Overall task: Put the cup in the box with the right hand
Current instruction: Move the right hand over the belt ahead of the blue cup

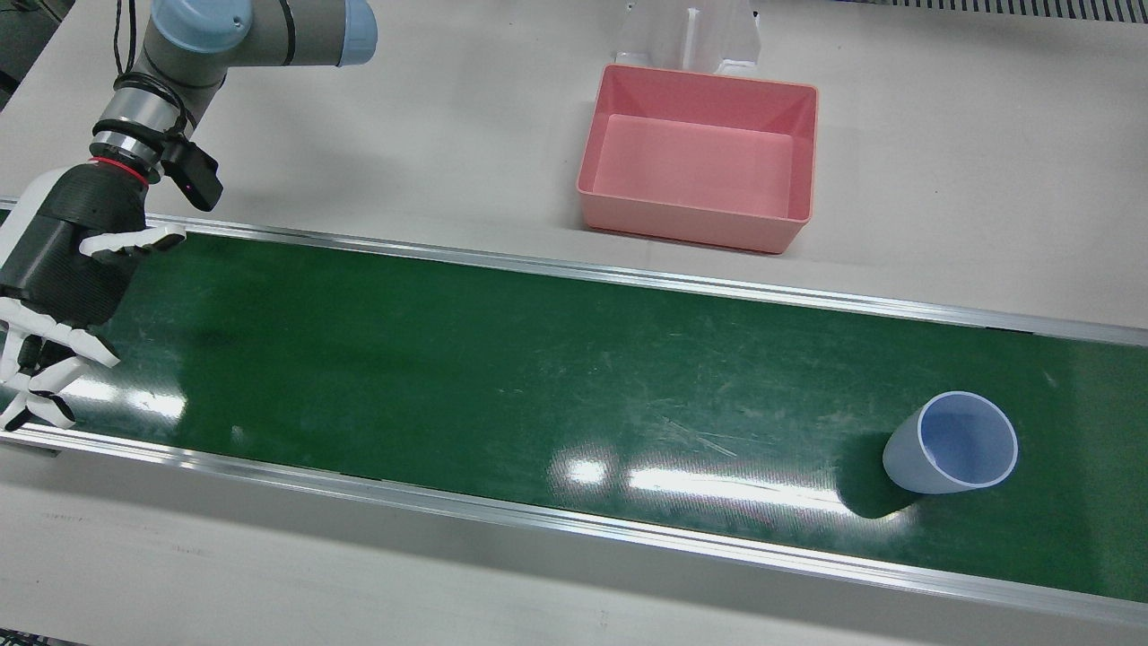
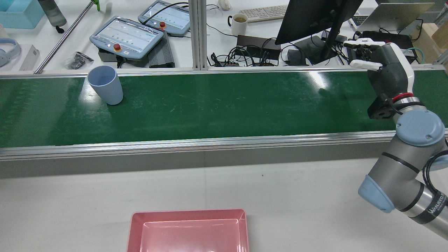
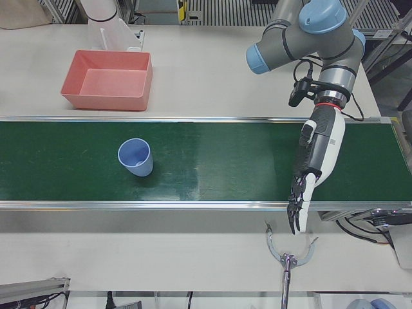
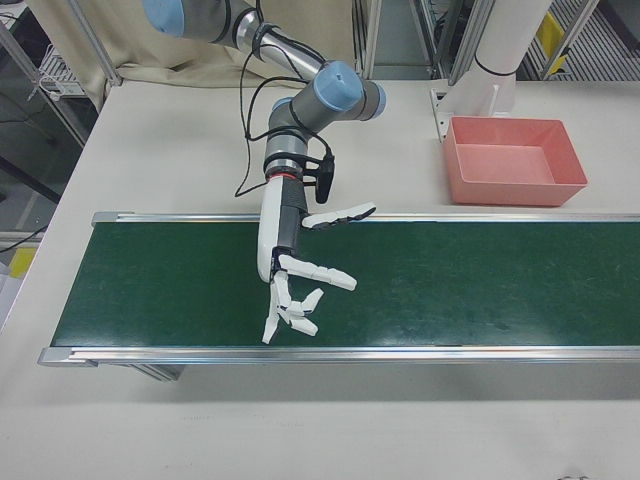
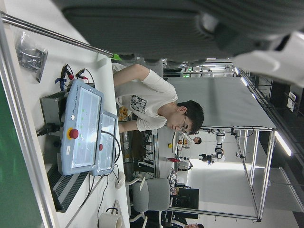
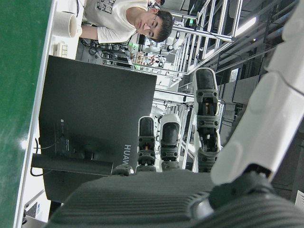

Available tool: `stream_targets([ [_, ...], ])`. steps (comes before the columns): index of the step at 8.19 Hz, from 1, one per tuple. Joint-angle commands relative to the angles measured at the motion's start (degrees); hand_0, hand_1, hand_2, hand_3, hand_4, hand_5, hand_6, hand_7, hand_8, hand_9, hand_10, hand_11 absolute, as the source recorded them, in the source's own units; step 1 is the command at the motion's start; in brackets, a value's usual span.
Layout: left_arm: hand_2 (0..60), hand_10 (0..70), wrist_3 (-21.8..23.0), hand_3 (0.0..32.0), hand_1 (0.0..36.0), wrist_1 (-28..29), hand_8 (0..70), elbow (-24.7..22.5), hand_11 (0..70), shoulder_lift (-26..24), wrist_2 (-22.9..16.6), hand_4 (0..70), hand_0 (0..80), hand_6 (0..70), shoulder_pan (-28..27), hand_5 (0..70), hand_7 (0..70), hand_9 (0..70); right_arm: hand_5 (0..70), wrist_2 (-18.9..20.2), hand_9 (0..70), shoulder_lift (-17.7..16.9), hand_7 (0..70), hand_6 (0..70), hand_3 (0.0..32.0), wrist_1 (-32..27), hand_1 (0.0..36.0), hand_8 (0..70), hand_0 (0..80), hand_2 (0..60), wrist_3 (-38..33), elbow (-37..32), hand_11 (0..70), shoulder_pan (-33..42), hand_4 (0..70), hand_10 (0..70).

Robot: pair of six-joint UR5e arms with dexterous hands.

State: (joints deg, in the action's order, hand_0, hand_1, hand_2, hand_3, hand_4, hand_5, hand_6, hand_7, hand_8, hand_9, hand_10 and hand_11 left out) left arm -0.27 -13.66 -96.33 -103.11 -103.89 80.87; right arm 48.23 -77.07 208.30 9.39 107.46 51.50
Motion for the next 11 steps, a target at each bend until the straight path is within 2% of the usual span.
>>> stream_targets([
  [1, 0.0, 0.0, 0.0, 0.0, 0.0, 0.0, 0.0, 0.1, 0.0, -0.1, 0.0, 0.0, 0.0, 0.0, 0.0, 0.0, 0.0, 0.0, 1.2, 0.2, 33.3, 0.4, 70.0, 18.5, 0.0, -0.3, 1.3, 12.7, 51.1, 0.0, 2.7, -1.4, 0.0, 2.6, 70.0, 0.0],
  [4, 0.0, 0.0, 0.0, 0.0, 0.0, -0.1, 0.0, 0.1, 0.0, -0.2, 0.0, 0.0, 0.0, 0.0, 0.0, 0.0, 0.0, 0.0, 0.7, -0.1, 36.3, 4.9, 70.0, 20.9, 0.0, 0.1, 0.0, 14.2, 50.0, 0.0, 3.7, -1.2, 1.7, 0.0, 70.0, 1.4],
  [6, 0.0, 0.0, 0.0, 0.0, 0.0, -0.1, 0.0, 0.2, 0.0, -0.2, 0.0, 0.0, 0.0, 0.0, 0.0, 0.0, 0.0, 0.0, 0.9, -0.1, 33.8, 5.3, 70.0, 18.7, 0.0, 0.2, 0.5, 12.7, 50.2, 0.0, 3.9, -1.0, 0.0, -0.6, 70.0, 0.0],
  [8, 0.0, 0.0, 0.0, 0.0, 0.0, -0.1, 0.0, 0.2, 0.0, -0.1, 0.0, 0.0, 0.0, 0.0, 0.0, 0.0, 0.0, 0.0, 0.7, 0.0, 33.9, 7.6, 70.0, 18.8, 0.0, 0.2, 0.0, 12.7, 50.0, 0.0, 5.7, -1.8, 0.0, -0.8, 70.0, 0.0],
  [11, 0.0, 0.0, 0.0, 0.0, 0.0, -0.1, 0.0, 0.1, 0.0, -0.2, 0.0, 0.0, 0.0, 0.0, 0.0, 0.0, 0.0, 0.0, 0.6, -1.1, 34.8, 16.3, 70.0, 19.8, 0.0, 0.3, 0.3, 12.9, 50.7, 0.0, 8.2, -8.9, 0.0, -3.1, 70.0, 0.0],
])
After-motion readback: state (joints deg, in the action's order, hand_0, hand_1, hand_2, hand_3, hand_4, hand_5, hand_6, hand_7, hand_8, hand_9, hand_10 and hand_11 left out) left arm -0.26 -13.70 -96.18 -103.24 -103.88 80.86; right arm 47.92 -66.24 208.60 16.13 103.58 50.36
